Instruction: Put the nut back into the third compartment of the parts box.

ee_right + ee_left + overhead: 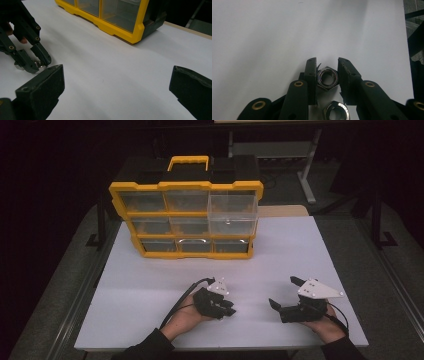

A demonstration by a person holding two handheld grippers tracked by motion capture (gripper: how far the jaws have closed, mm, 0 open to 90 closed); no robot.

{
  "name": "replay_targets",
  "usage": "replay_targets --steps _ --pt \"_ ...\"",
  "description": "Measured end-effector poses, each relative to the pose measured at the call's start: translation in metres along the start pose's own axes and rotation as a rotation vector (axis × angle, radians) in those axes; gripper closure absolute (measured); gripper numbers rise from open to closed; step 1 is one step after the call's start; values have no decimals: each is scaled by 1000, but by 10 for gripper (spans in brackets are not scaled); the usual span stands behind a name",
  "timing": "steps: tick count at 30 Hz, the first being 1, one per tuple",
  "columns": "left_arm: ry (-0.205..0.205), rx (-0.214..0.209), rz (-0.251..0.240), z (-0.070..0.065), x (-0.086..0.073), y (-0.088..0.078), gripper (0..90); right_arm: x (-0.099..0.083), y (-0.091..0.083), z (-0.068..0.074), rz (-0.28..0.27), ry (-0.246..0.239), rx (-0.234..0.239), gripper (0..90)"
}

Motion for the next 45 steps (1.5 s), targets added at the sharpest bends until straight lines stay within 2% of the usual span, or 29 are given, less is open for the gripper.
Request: replay_targets --steps 7,14,25,37,39,41,45 --pt "-3 -17 -2 0 3 -6 705 -1 0 0 7 -4 3 0" --pt "-25 -33 -33 0 8 -11 705 -1 0 0 6 -3 3 0" --pt "-34 -53 -46 3 14 -26 706 0 1 1 7 -5 5 0" --pt "-25 -75 -54 0 24 -44 706 1 1 0 -3 -13 2 0" --pt "-31 -79 -57 -2 26 -49 706 1 1 1 -4 -11 2 0" --pt "-12 -81 -54 -2 28 -54 706 2 0 1 -4 -2 1 0" --pt "-16 -78 -58 0 32 -63 706 1 0 1 0 6 -2 0"
Point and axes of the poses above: each handheld gripper's, and its own axes: y roughly forward along the jaws, x roughly out of its top, z roughly to its left, the point moved 7 cm from there along y, roughly forward along the jaws, and after that the axes turned 2 degrees about -z, right-handed, at the moved point
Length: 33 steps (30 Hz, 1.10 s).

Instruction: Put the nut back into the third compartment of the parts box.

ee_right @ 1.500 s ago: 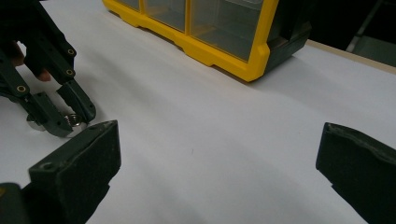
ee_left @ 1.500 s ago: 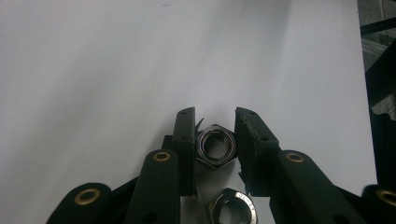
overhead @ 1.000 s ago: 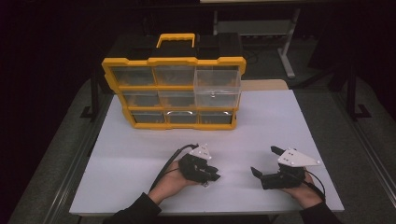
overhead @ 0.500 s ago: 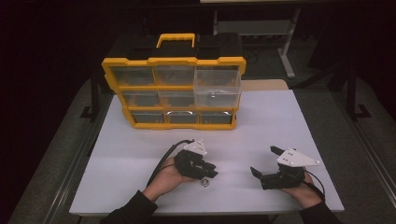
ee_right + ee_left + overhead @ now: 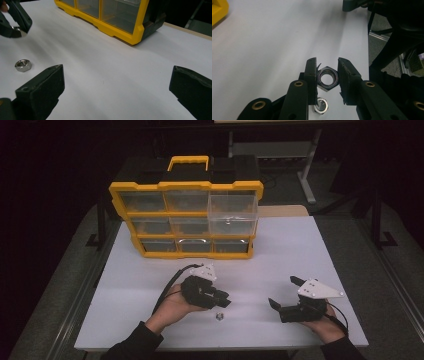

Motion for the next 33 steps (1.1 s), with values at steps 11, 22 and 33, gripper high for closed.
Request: replay_targets --steps 11,22,33 --pt "5 2 -32 3 22 -25 706 1 0 -1 -5 1 -2 0" --pt "37 1 -34 3 46 -45 706 1 0 -1 -12 -1 -1 0" --pt "21 -11 -50 2 65 -65 706 2 0 -1 -14 -2 -3 0"
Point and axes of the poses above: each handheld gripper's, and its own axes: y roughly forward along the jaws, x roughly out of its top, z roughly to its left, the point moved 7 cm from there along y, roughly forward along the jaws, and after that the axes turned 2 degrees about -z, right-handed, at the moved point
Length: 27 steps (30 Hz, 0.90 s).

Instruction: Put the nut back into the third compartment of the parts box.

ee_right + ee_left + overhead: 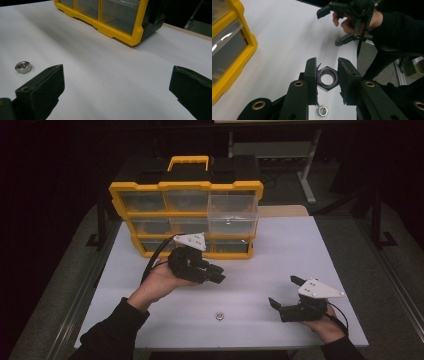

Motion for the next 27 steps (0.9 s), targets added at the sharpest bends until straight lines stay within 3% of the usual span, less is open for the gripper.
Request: replay_targets --steps 9,27 --pt "37 0 -2 1 18 -14 706 -1 0 -1 -1 8 1 0" --pt "57 3 -53 5 60 -40 706 -1 -1 -1 0 11 0 0"
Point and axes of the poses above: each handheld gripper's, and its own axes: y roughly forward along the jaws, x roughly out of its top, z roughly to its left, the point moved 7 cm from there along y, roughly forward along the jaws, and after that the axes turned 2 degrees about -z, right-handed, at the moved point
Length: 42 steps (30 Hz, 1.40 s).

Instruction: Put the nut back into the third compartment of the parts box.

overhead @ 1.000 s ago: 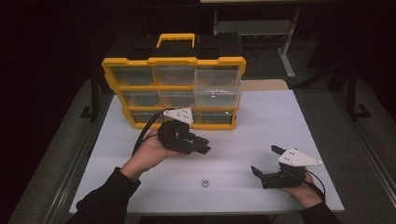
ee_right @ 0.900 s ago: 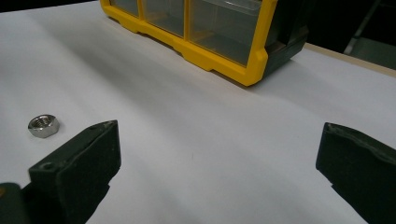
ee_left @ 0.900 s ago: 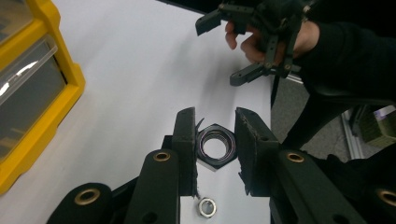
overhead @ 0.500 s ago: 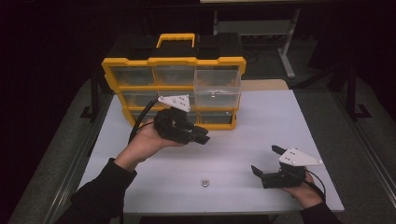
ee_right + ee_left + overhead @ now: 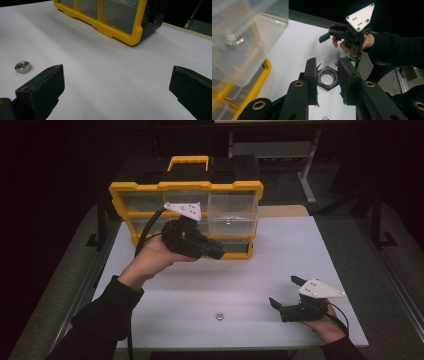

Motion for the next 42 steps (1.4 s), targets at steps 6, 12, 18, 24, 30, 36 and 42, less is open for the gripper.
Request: replay_targets --steps 6,12,18,24,30,36,42 --pt "8 -5 -11 2 12 -6 706 0 0 0 -3 -3 -1 0" --pt "9 -9 -22 4 24 -13 706 0 0 -1 -3 -1 0 0" --pt "24 -5 -19 5 36 -18 706 0 0 -1 -5 -1 0 0" --pt "33 11 -20 9 51 -24 706 0 0 -1 -2 -1 1 0" --pt "38 25 -17 14 65 -29 706 -1 0 -2 -1 -1 -1 0" --pt "37 45 -18 20 75 -28 706 -1 0 -2 -1 -5 1 0" --pt "28 67 -10 31 82 -26 706 -1 0 -2 0 -2 0 0"
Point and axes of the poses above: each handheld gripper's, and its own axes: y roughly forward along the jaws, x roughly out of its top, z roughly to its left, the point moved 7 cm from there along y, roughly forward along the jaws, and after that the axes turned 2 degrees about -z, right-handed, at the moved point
